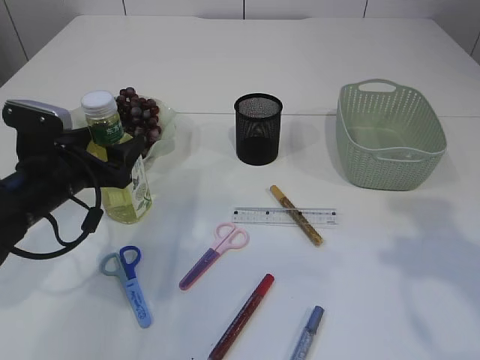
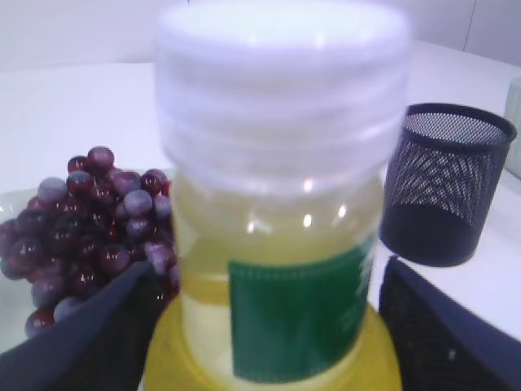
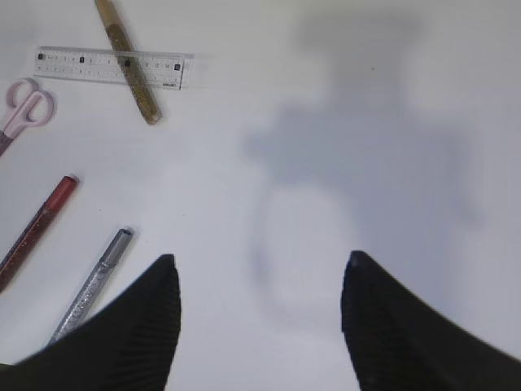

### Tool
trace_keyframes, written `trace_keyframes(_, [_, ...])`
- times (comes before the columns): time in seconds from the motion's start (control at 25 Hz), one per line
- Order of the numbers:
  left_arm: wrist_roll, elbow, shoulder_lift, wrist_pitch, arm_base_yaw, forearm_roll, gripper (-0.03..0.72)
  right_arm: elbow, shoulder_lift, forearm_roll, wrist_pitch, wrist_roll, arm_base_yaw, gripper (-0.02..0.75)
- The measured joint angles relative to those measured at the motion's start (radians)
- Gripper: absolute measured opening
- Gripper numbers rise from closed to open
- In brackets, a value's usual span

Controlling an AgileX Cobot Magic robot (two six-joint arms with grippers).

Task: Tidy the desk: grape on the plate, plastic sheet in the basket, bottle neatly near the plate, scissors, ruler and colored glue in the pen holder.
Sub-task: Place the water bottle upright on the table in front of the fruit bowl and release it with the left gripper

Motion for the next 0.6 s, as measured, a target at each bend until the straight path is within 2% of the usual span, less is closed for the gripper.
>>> trace_keyframes(0.6, [-0.030,0.000,-0.371,0.028,0.000,0.046,0.605,0.000,0.000,0.000,0.000,0.000,0.000,0.490])
